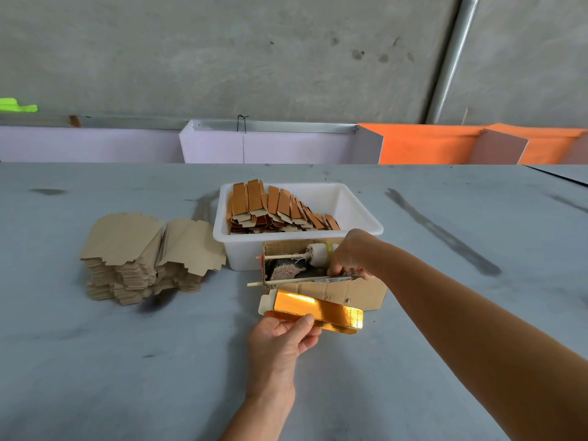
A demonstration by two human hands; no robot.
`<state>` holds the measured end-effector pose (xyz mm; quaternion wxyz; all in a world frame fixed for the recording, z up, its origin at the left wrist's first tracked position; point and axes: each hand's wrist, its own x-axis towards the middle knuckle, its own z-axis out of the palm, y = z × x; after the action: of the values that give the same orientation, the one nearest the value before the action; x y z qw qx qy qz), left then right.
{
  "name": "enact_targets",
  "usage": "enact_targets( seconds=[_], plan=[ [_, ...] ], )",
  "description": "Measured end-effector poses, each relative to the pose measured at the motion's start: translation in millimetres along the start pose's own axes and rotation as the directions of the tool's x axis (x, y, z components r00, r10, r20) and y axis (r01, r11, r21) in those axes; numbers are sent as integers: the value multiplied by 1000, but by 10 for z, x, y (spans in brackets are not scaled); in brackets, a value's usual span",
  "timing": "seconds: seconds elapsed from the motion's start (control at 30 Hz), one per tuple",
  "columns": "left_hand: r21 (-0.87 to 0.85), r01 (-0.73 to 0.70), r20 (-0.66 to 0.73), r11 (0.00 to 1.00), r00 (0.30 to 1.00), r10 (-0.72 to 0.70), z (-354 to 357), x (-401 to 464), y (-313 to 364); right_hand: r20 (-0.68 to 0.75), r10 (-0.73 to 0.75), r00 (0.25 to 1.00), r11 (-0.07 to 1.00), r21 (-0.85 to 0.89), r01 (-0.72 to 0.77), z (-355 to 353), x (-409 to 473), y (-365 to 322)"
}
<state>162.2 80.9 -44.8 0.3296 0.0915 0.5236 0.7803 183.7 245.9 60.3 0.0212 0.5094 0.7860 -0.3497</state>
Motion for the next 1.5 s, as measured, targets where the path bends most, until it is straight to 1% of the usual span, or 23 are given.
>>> enact_targets(
  seconds=[0.07,0.1,0.17,0.23,0.27,0.33,0.37,0.47,0.57,0.7,0.9,0.97,1.07,1.17,1.27,1.37,1.5],
  plan=[
    [8,-1,-2,1000,1000,1,-2,5,-6,87,122,989,991,45,-127,1,-22,-21],
    [11,-1,-4,1000,1000,1,-3,9,-11,121,147,982,987,44,-153,6,-28,-41],
    [20,-3,-6,1000,1000,3,-2,14,-16,89,75,993,997,-34,-72,8,-13,-25],
    [27,-7,-4,1000,1000,8,-2,14,-18,30,-11,999,1000,-20,11,3,-13,-23],
    [29,-9,-4,1000,1000,10,-1,13,-18,49,21,999,1000,-6,-21,-1,-24,-30],
    [28,-12,-3,1000,1000,12,0,9,-17,152,152,977,986,40,-160,-8,-56,-62],
    [24,-11,-4,1000,1000,11,3,9,-15,176,182,967,980,47,-193,-10,-61,-92],
    [20,-10,-4,1000,1000,10,5,12,-16,170,166,971,986,-51,-160,-16,-41,-107],
    [25,-15,-1,1000,1000,15,0,20,-21,210,172,962,984,-71,-161,-42,-64,-107],
    [39,-37,12,999,999,37,10,10,-28,230,186,955,982,-1,-191,-89,-59,-90],
    [42,-58,11,997,998,57,51,9,-5,173,190,966,980,31,-198,-89,-54,-89],
    [40,-67,14,997,998,67,74,7,12,186,191,964,978,53,-204,-89,-56,-92],
    [28,-77,10,997,997,77,109,26,24,197,197,961,964,141,-226,-80,-72,-85],
    [31,-86,4,996,996,86,130,42,1,159,186,970,944,246,-222,-62,-84,-49],
    [40,-100,-3,994,995,100,147,50,-43,63,142,988,935,320,-155,-28,-97,18],
    [57,-106,-15,993,994,107,151,59,-79,-33,97,995,939,333,-81,5,-109,81],
    [46,-110,-14,993,994,111,149,69,-96,-106,54,993,938,346,-14,-6,-123,104]
  ],
)
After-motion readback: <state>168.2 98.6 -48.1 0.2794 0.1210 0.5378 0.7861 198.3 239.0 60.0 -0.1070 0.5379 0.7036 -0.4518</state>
